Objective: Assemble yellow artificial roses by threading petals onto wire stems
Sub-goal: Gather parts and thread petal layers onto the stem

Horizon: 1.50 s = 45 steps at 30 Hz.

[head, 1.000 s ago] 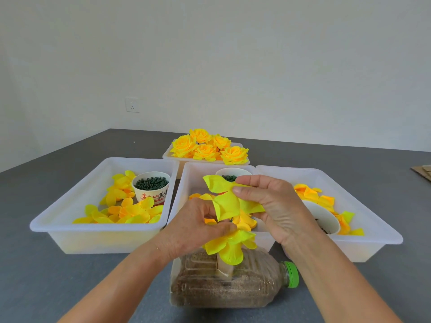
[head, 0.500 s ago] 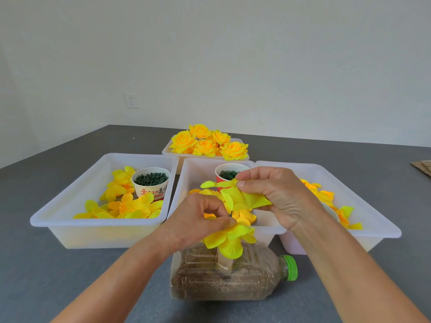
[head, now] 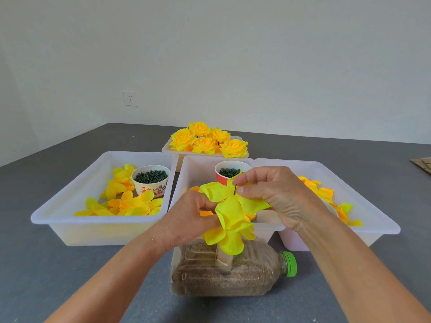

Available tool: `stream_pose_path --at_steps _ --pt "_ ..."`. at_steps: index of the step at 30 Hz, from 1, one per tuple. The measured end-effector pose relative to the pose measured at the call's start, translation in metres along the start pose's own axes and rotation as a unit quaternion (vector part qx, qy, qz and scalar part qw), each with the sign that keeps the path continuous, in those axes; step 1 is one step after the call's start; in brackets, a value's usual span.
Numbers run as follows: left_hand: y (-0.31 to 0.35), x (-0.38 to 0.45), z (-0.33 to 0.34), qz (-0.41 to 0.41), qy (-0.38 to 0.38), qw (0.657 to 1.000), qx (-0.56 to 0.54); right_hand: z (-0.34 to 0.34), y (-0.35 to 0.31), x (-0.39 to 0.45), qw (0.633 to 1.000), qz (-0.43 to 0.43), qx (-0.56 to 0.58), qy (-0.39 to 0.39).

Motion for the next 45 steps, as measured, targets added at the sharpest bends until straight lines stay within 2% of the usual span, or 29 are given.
stream_pose_path --at_steps 11,15,21,26,37,45 --pt "-0.017 -0.011 -0.010 -0.077 0.028 0.996 -0.039 0.002 0.009 0.001 0.999 0.032 -0.007 0.008" --pt "-0.013 -0.008 -0.003 -0.079 0.026 0.996 -0.042 0.003 0.011 0.002 0.999 0.041 -0.008 0.006" --pt "-0.011 -0.010 0.002 -0.096 0.007 0.995 0.024 0.006 0.016 0.000 0.999 0.049 -0.015 -0.007" --pt "0.001 -0.010 0.002 -0.065 0.006 0.994 0.090 0.008 0.019 -0.001 0.998 0.053 -0.021 -0.010" --pt "-0.006 -0.019 0.000 -0.082 0.003 0.996 0.044 0.012 0.023 -0.005 0.998 0.055 -0.033 -0.027" --pt "-0.010 -0.026 -0.001 -0.086 -0.003 0.996 -0.023 0.016 0.016 -0.006 0.995 0.032 -0.090 -0.043"
Point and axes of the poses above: each hand's wrist, its own x-axis towards the middle knuckle, its own z-axis out of the palm, y = z × x, the point moved 10 cm from there along x, towards the middle knuckle, and after that the axes turned 10 degrees about z, right-handed, at the moved point
